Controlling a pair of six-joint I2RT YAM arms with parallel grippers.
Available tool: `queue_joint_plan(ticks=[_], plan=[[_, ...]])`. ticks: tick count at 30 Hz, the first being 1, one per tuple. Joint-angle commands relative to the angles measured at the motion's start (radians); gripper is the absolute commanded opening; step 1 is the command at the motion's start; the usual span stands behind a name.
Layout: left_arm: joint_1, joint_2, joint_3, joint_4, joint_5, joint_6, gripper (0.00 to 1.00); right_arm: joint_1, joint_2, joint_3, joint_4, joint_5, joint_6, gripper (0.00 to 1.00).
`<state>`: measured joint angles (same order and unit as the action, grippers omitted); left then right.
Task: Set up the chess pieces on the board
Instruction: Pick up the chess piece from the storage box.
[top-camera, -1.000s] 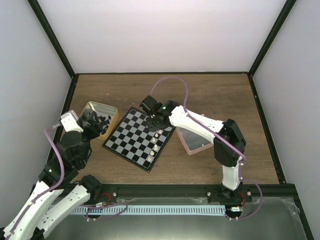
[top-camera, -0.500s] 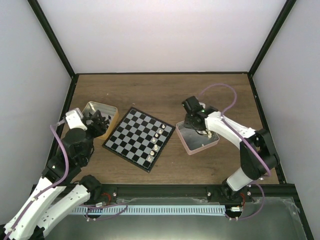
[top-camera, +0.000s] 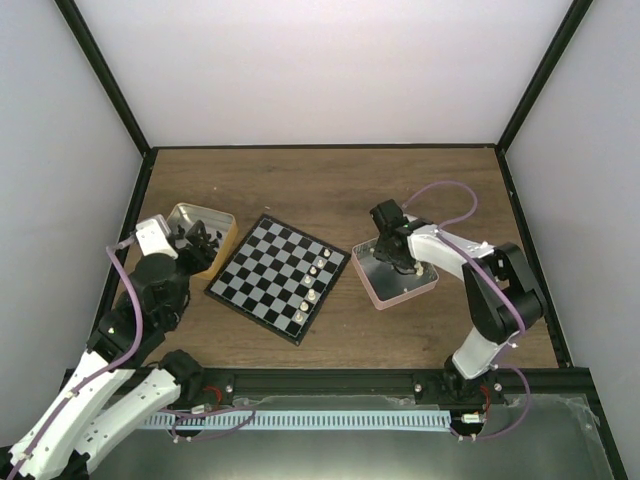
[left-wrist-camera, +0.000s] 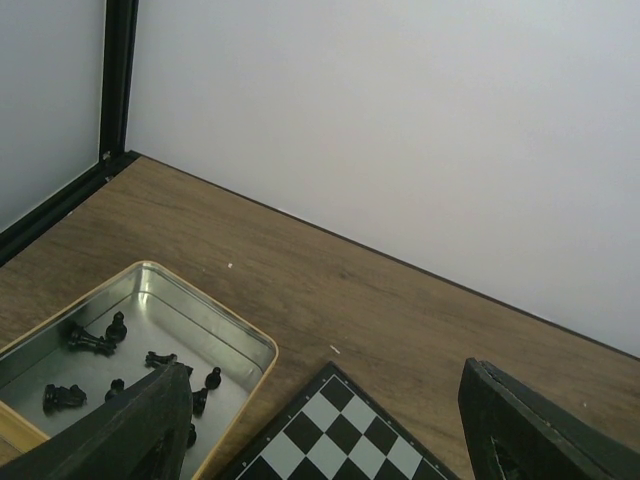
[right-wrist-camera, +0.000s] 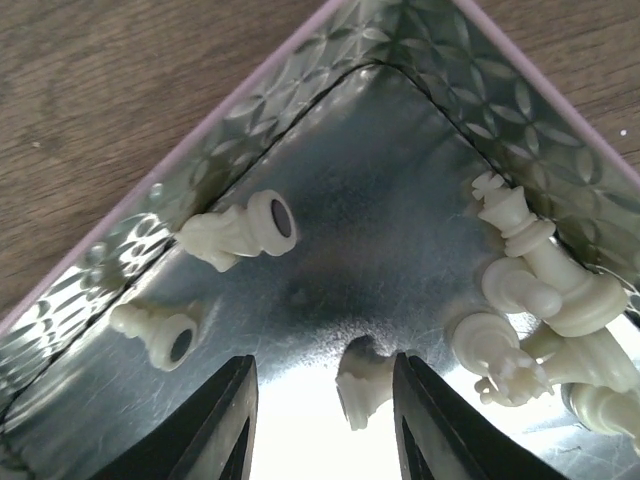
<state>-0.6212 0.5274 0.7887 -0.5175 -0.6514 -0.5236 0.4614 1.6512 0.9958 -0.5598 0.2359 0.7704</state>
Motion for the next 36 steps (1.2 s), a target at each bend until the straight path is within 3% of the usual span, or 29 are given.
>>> queue_joint_plan(ticks=[1,8,25,36], plan=[[0.005,0.007,-0.006,0.016,0.004,0.005,0.75,-0.003,0.034,0.009,0.010,0.070,0.045,0.38],[0.006,0.010,-0.005,0.018,0.010,0.005,0.75,-0.003,0.063,0.004,-0.023,0.140,0.061,0.37],[0.011,0.005,-0.007,0.019,0.019,0.007,0.75,-0.001,0.005,-0.072,-0.035,0.073,0.097,0.39],[0.012,0.002,-0.007,0.016,0.018,0.006,0.75,0.000,-0.024,-0.123,0.019,0.011,0.076,0.27]])
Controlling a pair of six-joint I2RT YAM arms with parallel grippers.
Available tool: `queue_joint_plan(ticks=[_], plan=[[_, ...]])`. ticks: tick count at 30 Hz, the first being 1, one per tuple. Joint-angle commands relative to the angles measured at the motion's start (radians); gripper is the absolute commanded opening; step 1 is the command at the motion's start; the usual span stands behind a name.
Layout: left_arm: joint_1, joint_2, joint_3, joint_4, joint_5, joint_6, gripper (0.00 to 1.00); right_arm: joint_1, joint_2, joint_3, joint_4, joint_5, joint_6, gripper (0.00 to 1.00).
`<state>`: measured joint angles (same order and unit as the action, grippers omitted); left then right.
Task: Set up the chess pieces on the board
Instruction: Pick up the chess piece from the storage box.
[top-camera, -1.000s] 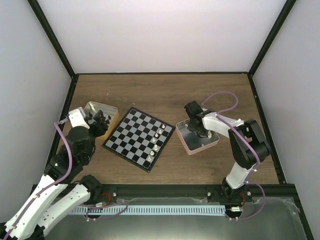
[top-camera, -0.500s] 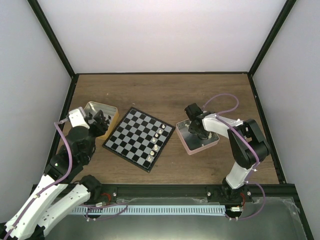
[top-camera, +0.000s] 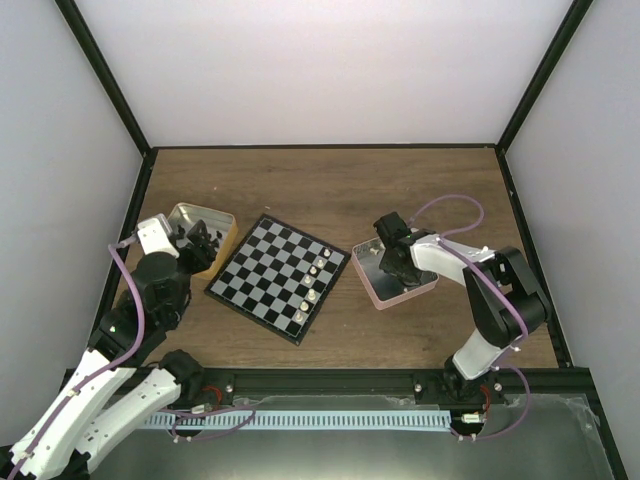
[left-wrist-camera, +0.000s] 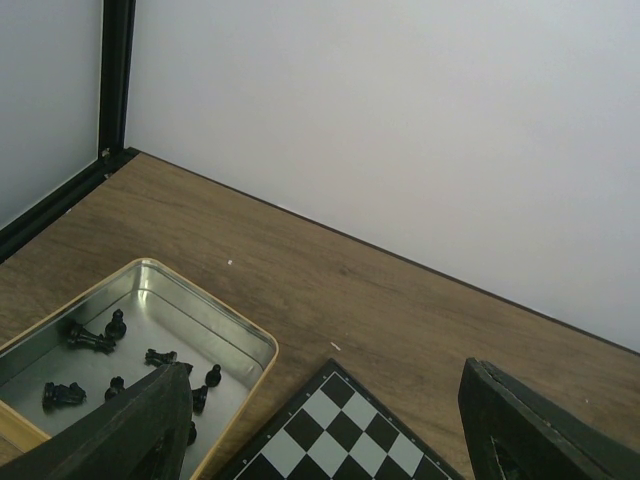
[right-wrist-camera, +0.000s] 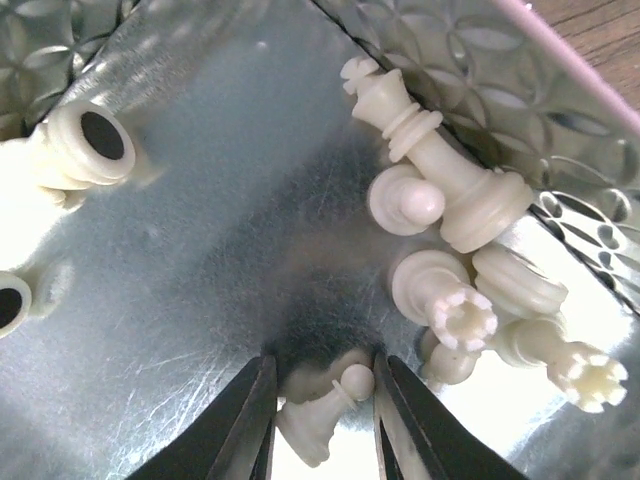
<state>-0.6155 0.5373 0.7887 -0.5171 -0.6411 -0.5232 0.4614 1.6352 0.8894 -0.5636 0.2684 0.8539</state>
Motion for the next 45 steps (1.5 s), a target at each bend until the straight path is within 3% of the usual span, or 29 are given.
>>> queue_joint_plan(ticks=[1,10,16,19,25,40,45], plan=[[0.006,-0.008,-0.007,0.017,0.009,0.006,0.75,0.000,-0.005,-0.019,0.035,-0.025,-0.024,0.25],[0.007,-0.008,-0.007,0.014,0.006,0.004,0.75,0.006,0.033,-0.008,0.132,-0.108,-0.187,0.15],[0.007,-0.008,-0.009,0.012,0.006,0.004,0.75,0.018,0.061,0.032,0.047,-0.010,-0.150,0.36],[0.007,-0.008,-0.008,0.013,0.006,0.002,0.75,0.023,0.064,0.035,0.012,0.023,-0.106,0.37],[0.007,-0.005,-0.008,0.015,0.009,0.003,0.75,0.039,0.077,0.039,0.002,0.003,-0.065,0.23],[0.008,0.000,-0.010,0.018,0.020,0.004,0.75,0.093,0.050,0.026,0.056,0.043,-0.060,0.11],[0.008,0.036,-0.031,0.109,0.231,0.084,0.80,0.118,-0.106,0.012,0.168,0.001,-0.160,0.10]])
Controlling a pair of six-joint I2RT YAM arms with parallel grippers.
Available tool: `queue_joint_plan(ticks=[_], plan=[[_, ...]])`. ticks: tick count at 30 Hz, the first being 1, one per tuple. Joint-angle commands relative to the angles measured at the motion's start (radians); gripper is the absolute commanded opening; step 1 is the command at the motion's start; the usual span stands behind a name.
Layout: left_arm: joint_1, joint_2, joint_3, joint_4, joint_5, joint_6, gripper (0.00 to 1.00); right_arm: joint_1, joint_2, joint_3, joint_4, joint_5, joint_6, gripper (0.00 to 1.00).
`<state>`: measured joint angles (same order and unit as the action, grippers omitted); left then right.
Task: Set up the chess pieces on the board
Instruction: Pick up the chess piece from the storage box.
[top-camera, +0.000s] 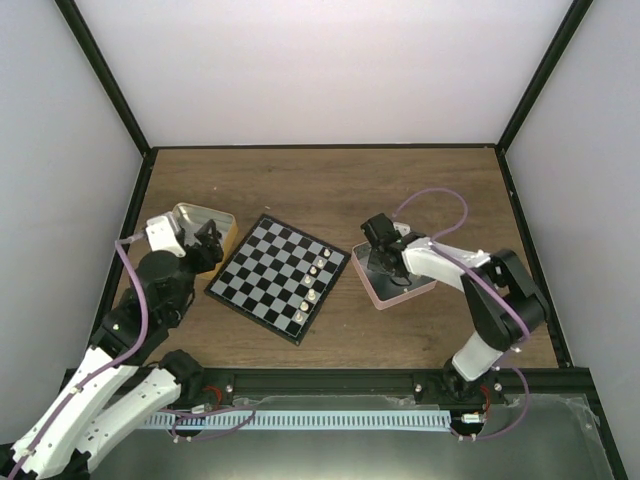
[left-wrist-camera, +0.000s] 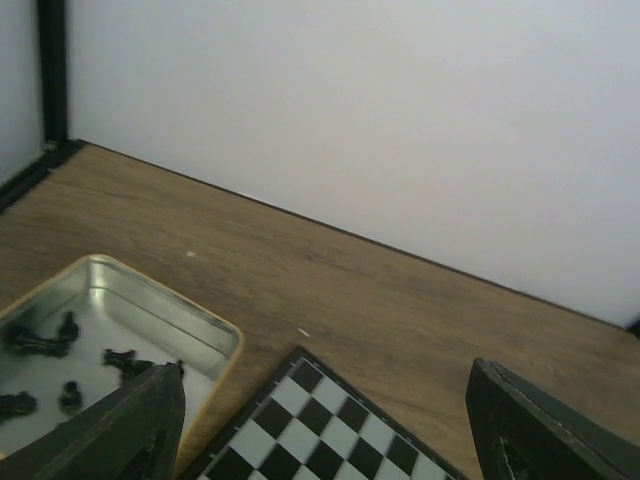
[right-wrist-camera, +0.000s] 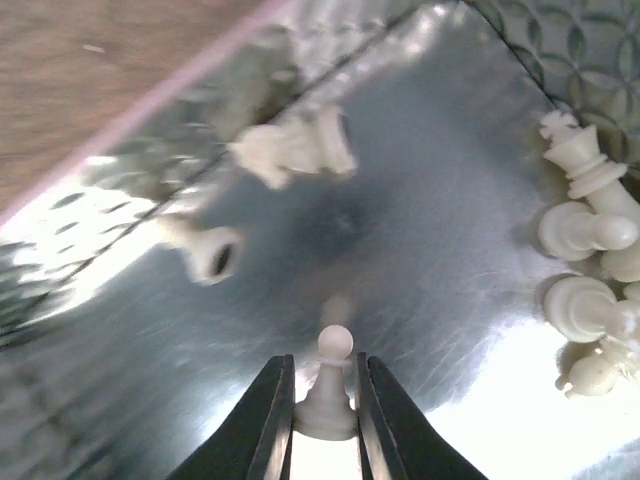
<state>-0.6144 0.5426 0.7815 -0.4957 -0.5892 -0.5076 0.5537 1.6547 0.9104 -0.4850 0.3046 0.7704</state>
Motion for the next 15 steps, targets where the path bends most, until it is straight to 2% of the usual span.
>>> queue_joint_plan(ticks=[1,4,9,12,15], plan=[[0.007,0.049,-0.020,0.100,0.244,0.077,0.81,0.028,-0.158,-0.014,0.118,-0.061,-0.099,0.10],[0.007,0.101,0.006,0.125,0.409,0.093,0.84,0.032,-0.255,-0.040,0.206,-0.156,-0.166,0.10],[0.007,0.157,0.026,0.153,0.562,0.090,1.00,0.033,-0.426,-0.132,0.434,-0.414,-0.265,0.10],[0.007,0.209,0.045,0.177,0.720,0.082,1.00,0.032,-0.486,-0.179,0.567,-0.623,-0.297,0.11],[0.007,0.268,0.058,0.224,0.837,0.010,1.00,0.032,-0.494,-0.197,0.651,-0.830,-0.321,0.11]])
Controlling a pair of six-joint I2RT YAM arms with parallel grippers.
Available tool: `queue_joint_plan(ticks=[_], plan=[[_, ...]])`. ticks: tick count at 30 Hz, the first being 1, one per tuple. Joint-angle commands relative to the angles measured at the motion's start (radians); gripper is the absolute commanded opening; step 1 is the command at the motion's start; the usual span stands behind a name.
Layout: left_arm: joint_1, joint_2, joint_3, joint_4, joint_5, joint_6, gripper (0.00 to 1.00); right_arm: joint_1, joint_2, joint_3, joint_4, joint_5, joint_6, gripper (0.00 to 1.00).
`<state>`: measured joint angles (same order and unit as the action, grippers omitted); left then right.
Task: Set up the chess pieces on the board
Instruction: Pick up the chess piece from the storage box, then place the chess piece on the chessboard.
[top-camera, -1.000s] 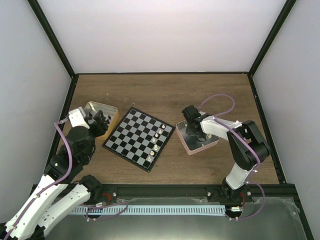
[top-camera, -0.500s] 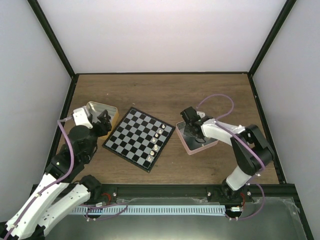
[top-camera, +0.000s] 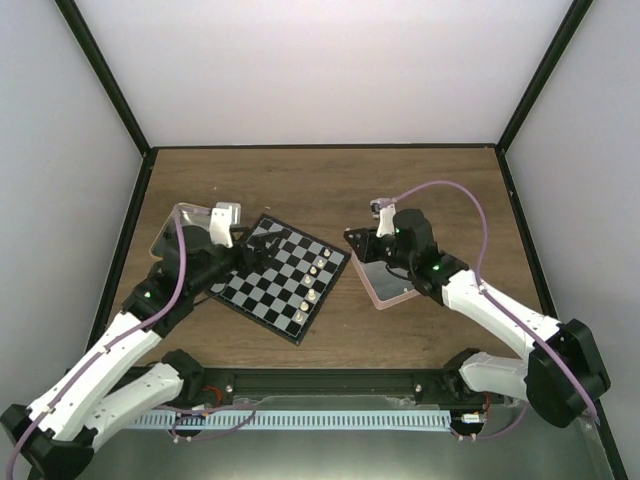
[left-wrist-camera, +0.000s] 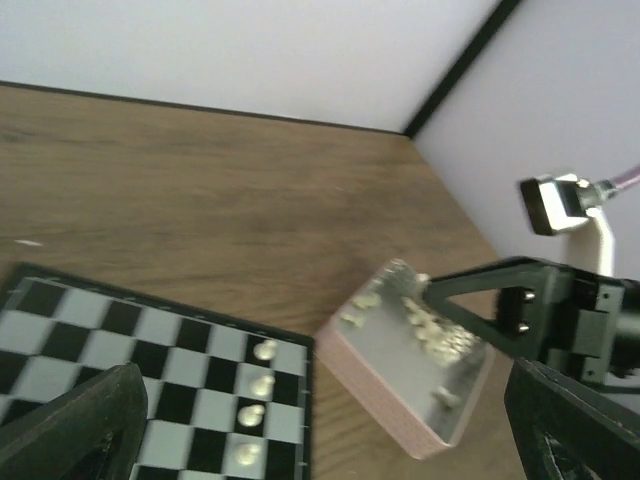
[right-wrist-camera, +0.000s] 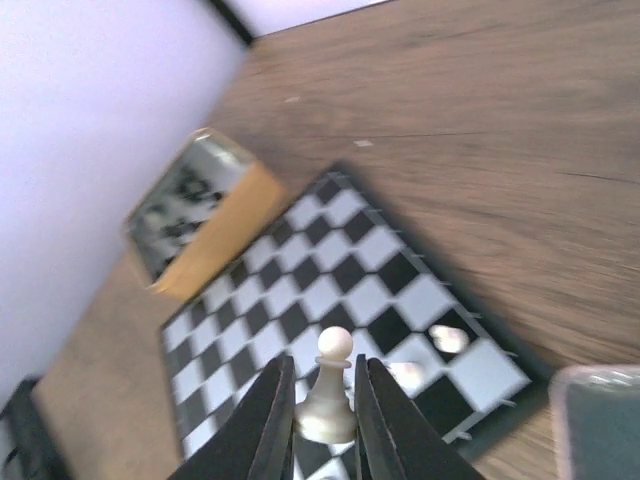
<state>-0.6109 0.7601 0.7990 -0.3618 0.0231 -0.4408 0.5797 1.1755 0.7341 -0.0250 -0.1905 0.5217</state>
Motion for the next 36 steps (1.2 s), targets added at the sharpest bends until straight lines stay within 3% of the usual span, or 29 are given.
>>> queue_joint_plan(ticks=[1,9,15,19,29,36], plan=[[0.003,0.063,0.040,0.111,0.256,-0.088,1.00,0.006,-0.015,-0.027,0.219,-0.392,-0.078,0.11],[0.003,0.160,-0.020,0.334,0.483,-0.382,1.00,0.008,-0.022,-0.048,0.359,-0.732,-0.127,0.10],[0.003,0.253,-0.023,0.414,0.621,-0.536,0.79,0.015,-0.034,-0.034,0.331,-0.863,-0.232,0.11],[0.002,0.294,-0.034,0.455,0.669,-0.590,0.64,0.025,-0.026,-0.011,0.277,-0.881,-0.309,0.11],[-0.001,0.321,-0.065,0.486,0.725,-0.625,0.39,0.027,0.011,0.030,0.268,-0.829,-0.329,0.11],[-0.001,0.302,-0.082,0.484,0.733,-0.616,0.31,0.026,0.028,0.048,0.263,-0.795,-0.320,0.11]])
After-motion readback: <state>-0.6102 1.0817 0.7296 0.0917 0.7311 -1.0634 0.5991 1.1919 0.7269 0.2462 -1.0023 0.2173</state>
